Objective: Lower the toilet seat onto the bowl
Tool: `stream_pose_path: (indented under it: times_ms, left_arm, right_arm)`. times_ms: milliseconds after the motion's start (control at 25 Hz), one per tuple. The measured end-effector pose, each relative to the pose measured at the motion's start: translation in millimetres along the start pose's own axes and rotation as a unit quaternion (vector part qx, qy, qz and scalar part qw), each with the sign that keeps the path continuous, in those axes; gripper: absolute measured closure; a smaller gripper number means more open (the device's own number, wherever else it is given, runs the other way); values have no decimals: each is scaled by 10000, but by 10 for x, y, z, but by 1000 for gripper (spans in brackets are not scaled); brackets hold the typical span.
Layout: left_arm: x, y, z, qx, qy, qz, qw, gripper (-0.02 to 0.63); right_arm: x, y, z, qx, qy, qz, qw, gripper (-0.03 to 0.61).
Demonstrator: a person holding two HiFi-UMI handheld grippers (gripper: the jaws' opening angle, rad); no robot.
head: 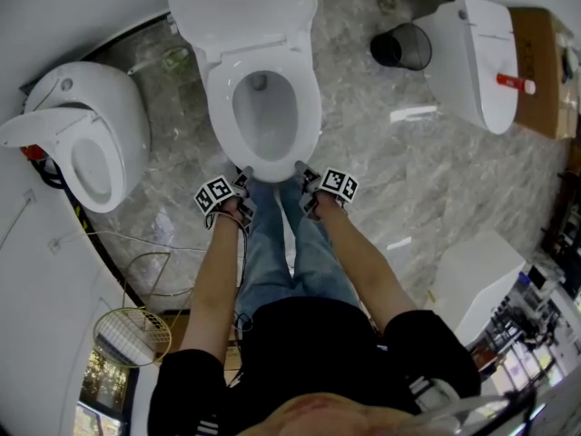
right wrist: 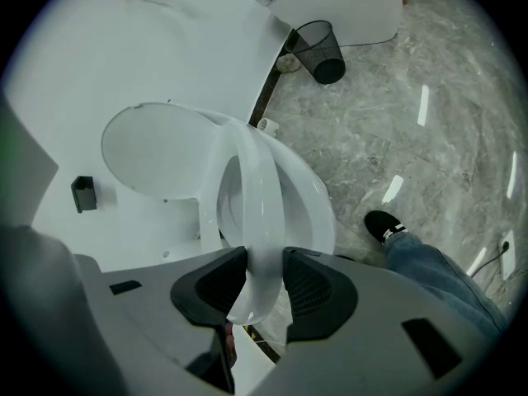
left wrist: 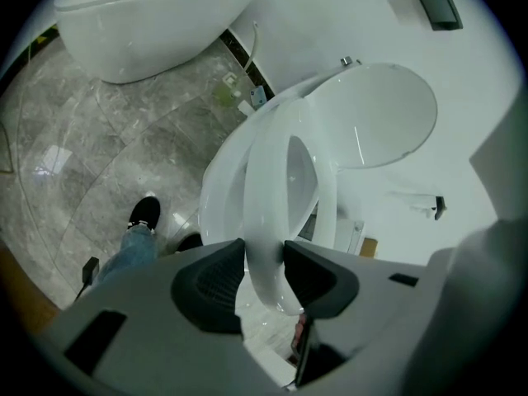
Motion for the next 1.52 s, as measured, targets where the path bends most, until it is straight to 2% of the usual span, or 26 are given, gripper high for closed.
stream_pose_path:
  times_ms: [520,640,760,840,920,1040,1120,1200,1280,1400,1440,1520]
  left_arm:
    - [72,255,-237,677,400,4,9969,462]
    - [89,270,-241,784,478,-107,9957,471]
    - [38,267,-137,983,638,-275,9927,495]
    - [-60,225,19,1091,782,-468,9898,513]
    - [-163,128,200,1172,923,-827,9853,534]
    - [-125,-209,384,1165,967,-1763,9726,591]
    - [-83,-529,531,977,828,-2469,9605,604]
    - [-102,-862,768,720,562,-3001,9495,604]
    - [-151,-1191,1071,445,234,-3284,9432,604]
    - [-228,-1715,1576,-109,-453,-3568,9330,604]
    - [-241,-1908,1748,-300,-756,-3676,9264,604]
    - [-297,-2283,2088,-656,-1373,-3905,9080,606]
  right_arm:
    - [59,-133,-281,-1091,334,394,9927,425]
    - [60,-146,-296,-1236,333,398,9910,424]
    - [-6,-134,-223,-1375,418,700,9871,430]
    - [-101,-75,-72,-1380,489,1050,9836,442]
    - [-173,42,128,-1346,469,1527,9780,514]
    - [-85,410,344,-1038,243,2290,9676,560]
    - [28,720,535,-736,-29,2745,9588,560]
    - [104,1033,829,-489,-339,3275,9430,560]
    - [130,1326,1194,-335,-680,3758,9236,560]
    - [132,1767,1802,-49,-1337,4033,9052,561]
    - [135,1941,2014,111,-1616,4090,8980,561]
    - [122,2296,2466,510,-2223,4259,8756,561]
Point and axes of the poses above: the fingertips, and each gripper's own axes: z backward along the fingers, y to its left, x out of its top, the point moved 10 cm from there along z, backward along the fingers, and after that the axes turned 7 degrees about -x, right-handed, at the moved point
